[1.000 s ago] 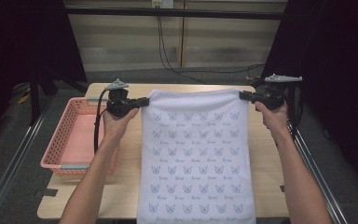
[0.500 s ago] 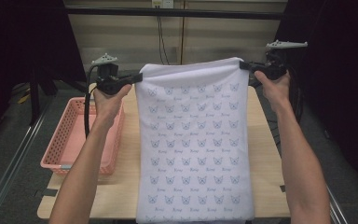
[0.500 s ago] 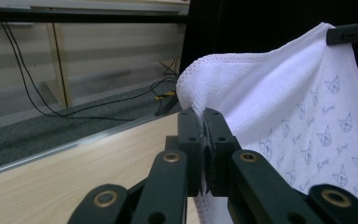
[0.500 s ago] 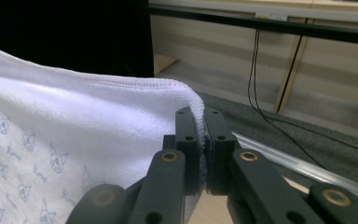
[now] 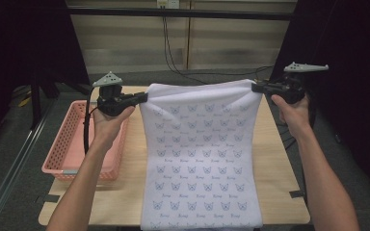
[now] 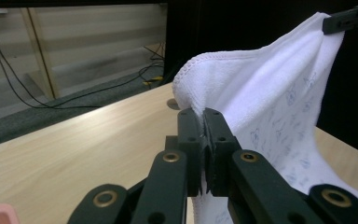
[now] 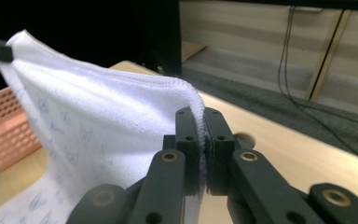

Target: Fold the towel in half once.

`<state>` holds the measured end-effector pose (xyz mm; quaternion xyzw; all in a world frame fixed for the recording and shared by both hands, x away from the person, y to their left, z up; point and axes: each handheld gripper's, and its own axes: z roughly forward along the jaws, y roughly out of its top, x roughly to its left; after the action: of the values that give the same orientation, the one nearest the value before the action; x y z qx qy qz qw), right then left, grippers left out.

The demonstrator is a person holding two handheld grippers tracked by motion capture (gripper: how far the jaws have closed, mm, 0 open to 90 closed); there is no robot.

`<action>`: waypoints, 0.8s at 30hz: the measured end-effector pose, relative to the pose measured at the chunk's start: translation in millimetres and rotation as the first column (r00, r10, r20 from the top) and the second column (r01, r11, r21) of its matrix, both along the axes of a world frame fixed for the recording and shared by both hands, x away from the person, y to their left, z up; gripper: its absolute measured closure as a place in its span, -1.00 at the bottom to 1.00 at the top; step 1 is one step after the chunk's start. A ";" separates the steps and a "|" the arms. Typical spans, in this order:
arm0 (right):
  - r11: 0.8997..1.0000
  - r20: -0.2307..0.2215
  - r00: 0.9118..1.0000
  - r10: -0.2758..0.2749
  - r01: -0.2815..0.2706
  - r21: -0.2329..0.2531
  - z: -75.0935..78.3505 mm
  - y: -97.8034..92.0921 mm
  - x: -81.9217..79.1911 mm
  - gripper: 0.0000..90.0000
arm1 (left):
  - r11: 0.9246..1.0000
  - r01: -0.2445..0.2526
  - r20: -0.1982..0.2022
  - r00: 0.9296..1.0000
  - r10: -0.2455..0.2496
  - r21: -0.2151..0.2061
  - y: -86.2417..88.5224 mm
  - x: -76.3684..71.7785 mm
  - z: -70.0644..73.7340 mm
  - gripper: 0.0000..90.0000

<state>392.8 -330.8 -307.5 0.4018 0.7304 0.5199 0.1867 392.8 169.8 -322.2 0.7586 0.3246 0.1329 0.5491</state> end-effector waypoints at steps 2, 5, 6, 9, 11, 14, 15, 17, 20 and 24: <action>1.000 -0.011 1.000 0.011 -0.011 -0.012 -3.2 -2.2 -16.6 0.93 | 1.000 0.004 0.005 1.000 -0.004 -0.001 -0.7 -11.1 -0.9 0.94; 0.999 -0.019 0.999 0.033 -0.033 0.004 -10.2 -7.2 -37.4 0.93 | 0.999 0.039 0.006 0.999 -0.039 0.019 -4.7 -32.9 -5.3 0.94; 0.999 -0.028 0.999 0.038 -0.038 0.004 -13.8 -8.7 -44.3 0.93 | 0.999 0.048 0.008 0.999 -0.048 0.026 -6.7 -39.9 -8.2 0.93; 0.996 -0.041 0.996 0.085 -0.084 0.029 -26.7 -11.8 -67.1 0.93 | 0.996 0.083 -0.003 0.997 -0.083 0.019 -6.7 -59.5 -20.6 0.93; 0.995 -0.056 0.994 0.098 -0.097 0.017 -34.6 -11.3 -83.8 0.93 | 0.998 0.060 -0.041 0.997 -0.060 0.007 -2.5 -72.0 -30.7 0.93; 0.993 -0.095 0.988 0.121 -0.122 0.003 -48.6 -9.8 -107.5 0.93 | 0.996 0.093 -0.065 0.994 -0.092 0.003 1.4 -95.4 -47.1 0.93; 0.992 -0.116 0.985 0.126 -0.127 -0.003 -55.6 -9.2 -116.3 0.93 | 0.995 0.101 -0.073 0.992 -0.101 -0.002 3.3 -101.1 -54.3 0.93; 0.990 -0.148 0.979 0.139 -0.142 -0.008 -67.8 -7.6 -130.7 0.93 | 0.994 0.111 -0.094 0.990 -0.109 0.016 6.9 -109.5 -68.5 0.93; 0.987 -0.206 0.967 0.152 -0.159 -0.020 -88.9 -4.0 -149.7 0.93 | 0.994 0.108 -0.161 0.981 -0.104 0.016 12.7 -120.6 -92.6 0.93; 0.980 -0.265 0.948 0.177 -0.193 -0.038 -117.3 1.2 -167.4 0.93 | 0.992 0.096 -0.240 0.968 -0.075 0.079 12.5 -132.4 -119.8 0.93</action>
<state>225.4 -329.5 -424.8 0.3902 0.7990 0.4545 0.0524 260.4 182.3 -442.0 0.8062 0.3485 0.0320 0.4770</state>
